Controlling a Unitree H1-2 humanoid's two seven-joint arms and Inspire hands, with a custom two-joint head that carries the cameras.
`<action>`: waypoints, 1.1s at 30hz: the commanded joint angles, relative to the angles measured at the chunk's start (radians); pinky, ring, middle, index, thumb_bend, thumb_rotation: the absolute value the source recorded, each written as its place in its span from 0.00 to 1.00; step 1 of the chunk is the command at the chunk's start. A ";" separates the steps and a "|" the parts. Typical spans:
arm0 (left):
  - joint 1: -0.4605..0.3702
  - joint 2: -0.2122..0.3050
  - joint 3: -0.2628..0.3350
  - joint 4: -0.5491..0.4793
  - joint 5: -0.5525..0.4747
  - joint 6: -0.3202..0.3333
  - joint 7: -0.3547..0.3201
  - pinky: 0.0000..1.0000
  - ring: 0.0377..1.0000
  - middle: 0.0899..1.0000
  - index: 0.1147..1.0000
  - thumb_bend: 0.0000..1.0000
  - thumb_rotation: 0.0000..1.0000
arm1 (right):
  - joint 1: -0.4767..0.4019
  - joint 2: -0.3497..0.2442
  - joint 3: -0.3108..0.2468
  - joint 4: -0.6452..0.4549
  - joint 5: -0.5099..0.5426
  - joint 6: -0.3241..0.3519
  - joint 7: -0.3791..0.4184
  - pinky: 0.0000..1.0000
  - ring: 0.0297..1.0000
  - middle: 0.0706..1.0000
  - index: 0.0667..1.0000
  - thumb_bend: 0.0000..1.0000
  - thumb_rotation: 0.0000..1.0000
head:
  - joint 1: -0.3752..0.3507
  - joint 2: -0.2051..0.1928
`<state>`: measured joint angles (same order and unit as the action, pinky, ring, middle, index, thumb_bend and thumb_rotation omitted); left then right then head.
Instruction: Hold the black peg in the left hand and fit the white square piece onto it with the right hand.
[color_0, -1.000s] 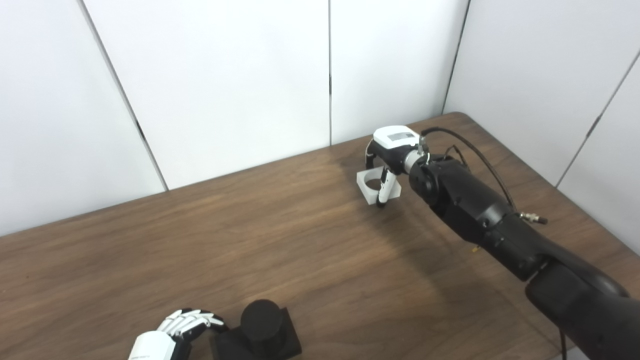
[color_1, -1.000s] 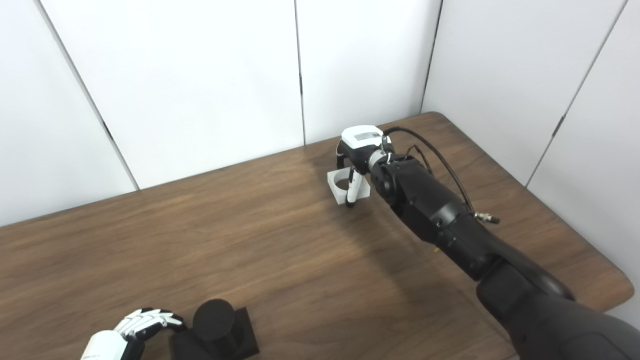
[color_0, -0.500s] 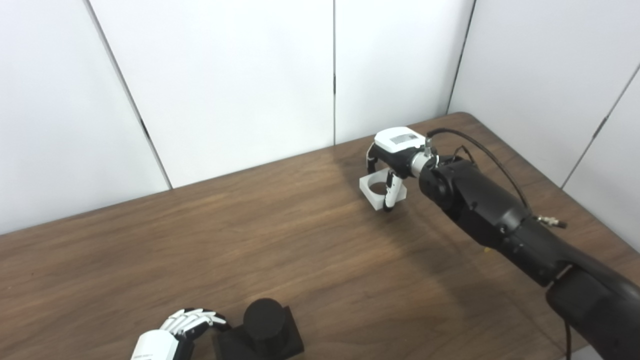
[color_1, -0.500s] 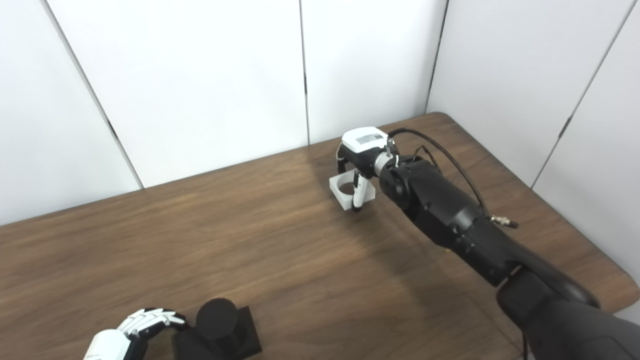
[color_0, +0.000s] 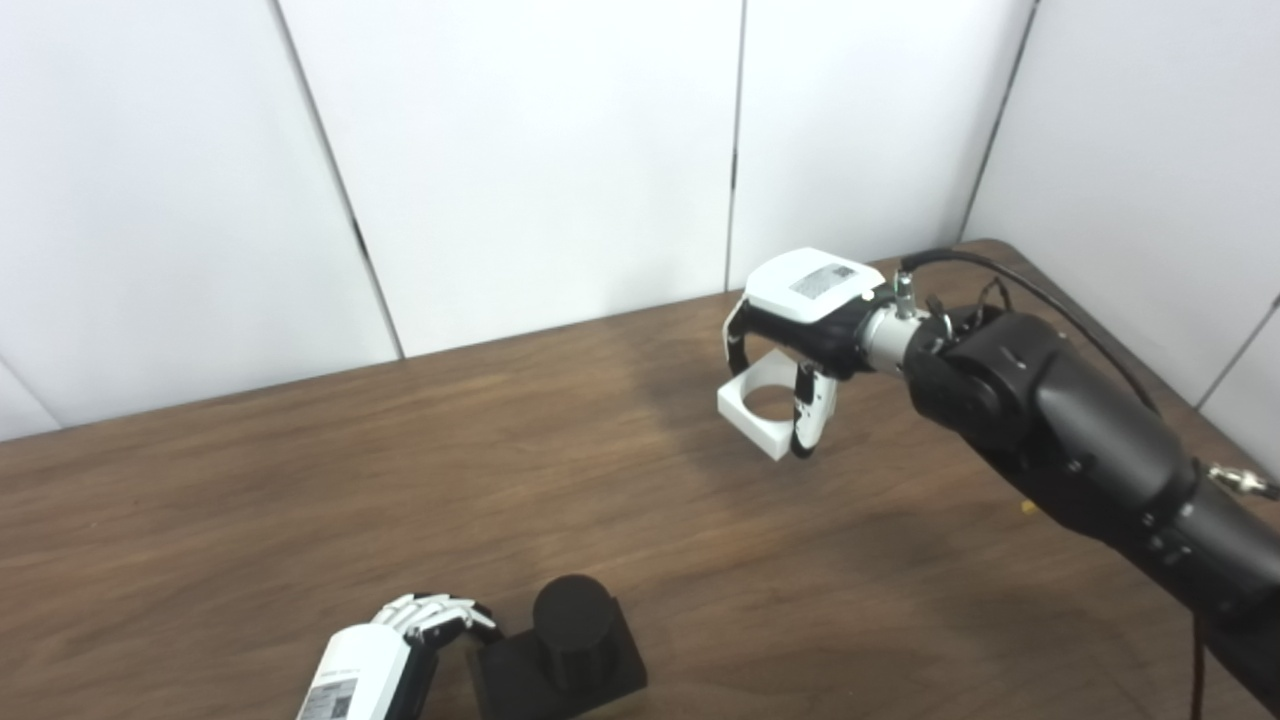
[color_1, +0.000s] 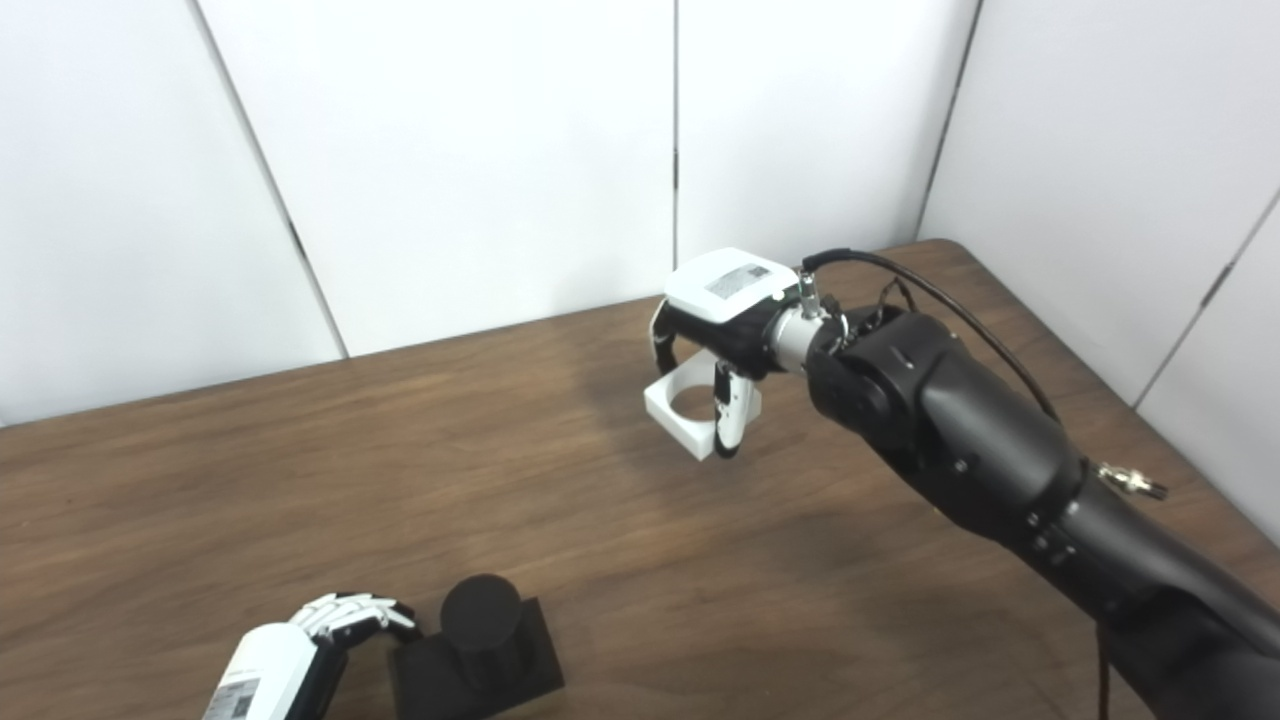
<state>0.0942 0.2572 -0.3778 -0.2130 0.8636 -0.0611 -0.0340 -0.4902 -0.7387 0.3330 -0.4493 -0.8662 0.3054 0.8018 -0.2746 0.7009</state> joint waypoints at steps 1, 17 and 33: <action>0.005 -0.006 -0.024 -0.005 0.031 0.026 -0.056 0.85 0.76 0.69 0.42 0.52 0.05 | -0.070 -0.005 -0.028 -0.074 0.015 0.005 0.060 0.84 0.87 0.76 0.45 0.52 0.13 | 0.004 0.005; -0.030 -0.031 -0.059 -0.063 0.076 0.153 -0.198 0.85 0.78 0.71 0.42 0.52 0.05 | -0.185 0.103 -0.035 -0.259 0.107 0.052 0.314 0.88 0.86 0.75 0.45 0.52 0.13 | 0.104 0.134; -0.059 -0.067 -0.078 -0.086 0.087 0.212 -0.246 0.72 0.76 0.72 0.42 0.52 0.06 | -0.220 0.190 -0.039 -0.333 0.153 0.060 0.330 1.00 0.89 0.77 0.45 0.52 0.13 | 0.200 0.232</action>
<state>0.0244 0.1982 -0.4298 -0.3019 0.9537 0.1468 -0.2155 -0.6611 -0.5567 0.3116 -0.7683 -0.7143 0.3531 1.1402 -0.0736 0.9311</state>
